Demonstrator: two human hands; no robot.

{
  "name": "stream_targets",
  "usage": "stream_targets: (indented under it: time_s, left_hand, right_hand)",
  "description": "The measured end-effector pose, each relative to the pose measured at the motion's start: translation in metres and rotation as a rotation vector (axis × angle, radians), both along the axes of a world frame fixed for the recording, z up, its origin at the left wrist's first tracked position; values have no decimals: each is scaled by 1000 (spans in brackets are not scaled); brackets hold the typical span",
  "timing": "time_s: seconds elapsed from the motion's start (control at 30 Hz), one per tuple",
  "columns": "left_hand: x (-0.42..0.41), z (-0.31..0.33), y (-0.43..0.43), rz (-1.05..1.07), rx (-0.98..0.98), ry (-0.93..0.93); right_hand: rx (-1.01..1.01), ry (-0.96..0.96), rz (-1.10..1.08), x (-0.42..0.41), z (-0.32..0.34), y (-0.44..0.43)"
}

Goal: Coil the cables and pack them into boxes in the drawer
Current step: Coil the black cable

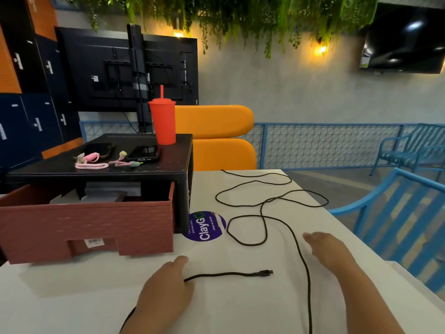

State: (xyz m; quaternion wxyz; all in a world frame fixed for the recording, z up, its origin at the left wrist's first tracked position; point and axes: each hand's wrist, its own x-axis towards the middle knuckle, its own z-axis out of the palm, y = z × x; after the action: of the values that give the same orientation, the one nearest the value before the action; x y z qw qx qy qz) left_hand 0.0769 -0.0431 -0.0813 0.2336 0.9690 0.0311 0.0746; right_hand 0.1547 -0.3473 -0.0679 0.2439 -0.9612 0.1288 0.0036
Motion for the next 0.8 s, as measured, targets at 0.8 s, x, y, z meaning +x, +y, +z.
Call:
stream_targets:
  time_s: [0.8]
  left_hand:
    - [-8,39,-23,79,-1535,-169]
  right_hand:
    - [321,-144,528,-20,0,78]
